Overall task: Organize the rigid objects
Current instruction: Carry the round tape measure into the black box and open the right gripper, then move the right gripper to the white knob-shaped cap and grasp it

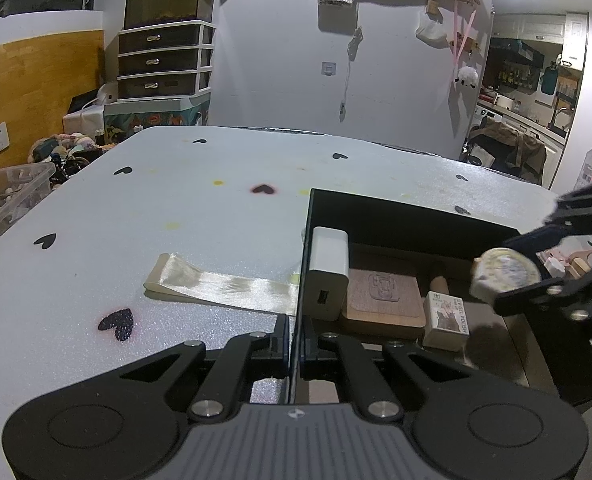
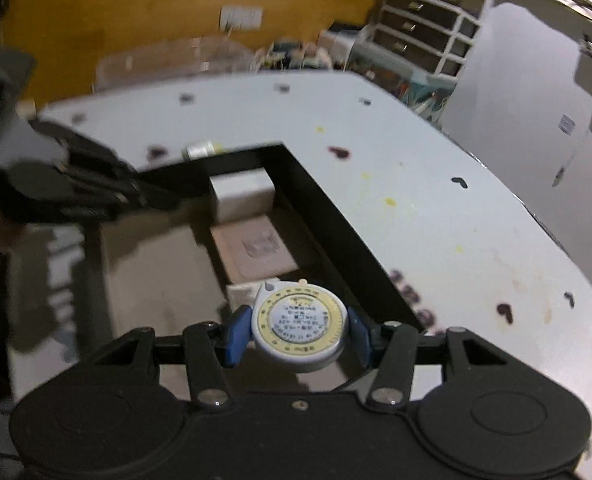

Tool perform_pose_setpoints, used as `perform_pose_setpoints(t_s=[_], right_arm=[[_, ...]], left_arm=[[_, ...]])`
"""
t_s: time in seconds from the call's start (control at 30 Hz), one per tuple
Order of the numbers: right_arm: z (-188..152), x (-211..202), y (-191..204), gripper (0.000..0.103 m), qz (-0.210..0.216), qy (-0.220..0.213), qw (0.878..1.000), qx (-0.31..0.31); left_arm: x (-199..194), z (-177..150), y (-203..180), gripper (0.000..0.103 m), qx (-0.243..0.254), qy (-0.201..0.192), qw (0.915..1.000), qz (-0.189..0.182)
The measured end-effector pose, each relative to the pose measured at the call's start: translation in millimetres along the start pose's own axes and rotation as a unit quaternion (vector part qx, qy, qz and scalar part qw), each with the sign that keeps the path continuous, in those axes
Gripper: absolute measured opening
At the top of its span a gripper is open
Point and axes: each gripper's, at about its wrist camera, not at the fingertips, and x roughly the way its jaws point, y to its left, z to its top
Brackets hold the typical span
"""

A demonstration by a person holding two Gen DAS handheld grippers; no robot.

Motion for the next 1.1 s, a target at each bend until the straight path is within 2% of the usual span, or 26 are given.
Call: perform_pose_setpoints(t_s=[0.23,0.33,0.37,0.47,0.77,0.83,0.9,1.1], right_arm=[[4,26,-3,0.054,-0.025,0.048,0.998,-0.019],[2,25,-2,0.071,-0.023,0.051,0.998,-0.015],[3,23,-1,0.079,-0.019,0.048,0.999,-0.015],[3,19,4,0.079,-0.026,0.043,0.998,-0.025],[3,6,-1,0.079,-0.013,0.022,1.000,0.004],[3,1,-1,0.082,-0.007,0.012,1.000,0.016],[2,-5,0,0.090,-0.005,0.003,1.000,0.029],[-1,-24,0,0.097,-0.011,-0.029,0.998,0.061]], left_arm=[[2,0,3,0.004,0.001,0.001,1.0000,-0.005],[3,0,3,0.003,0.001,0.002,1.0000,-0.006],[3,0,4,0.003,0.001,0.002,1.0000,-0.006],[4,0,4,0.003,0.000,0.002,1.0000,-0.006],[3,0,4,0.003,0.001,0.002,1.0000,-0.006],[4,0,4,0.003,0.001,0.002,1.0000,-0.005],[5,0,4,0.003,0.002,0.003,1.0000,-0.004],[5,-1,3,0.003,0.003,0.003,1.0000,0.000]])
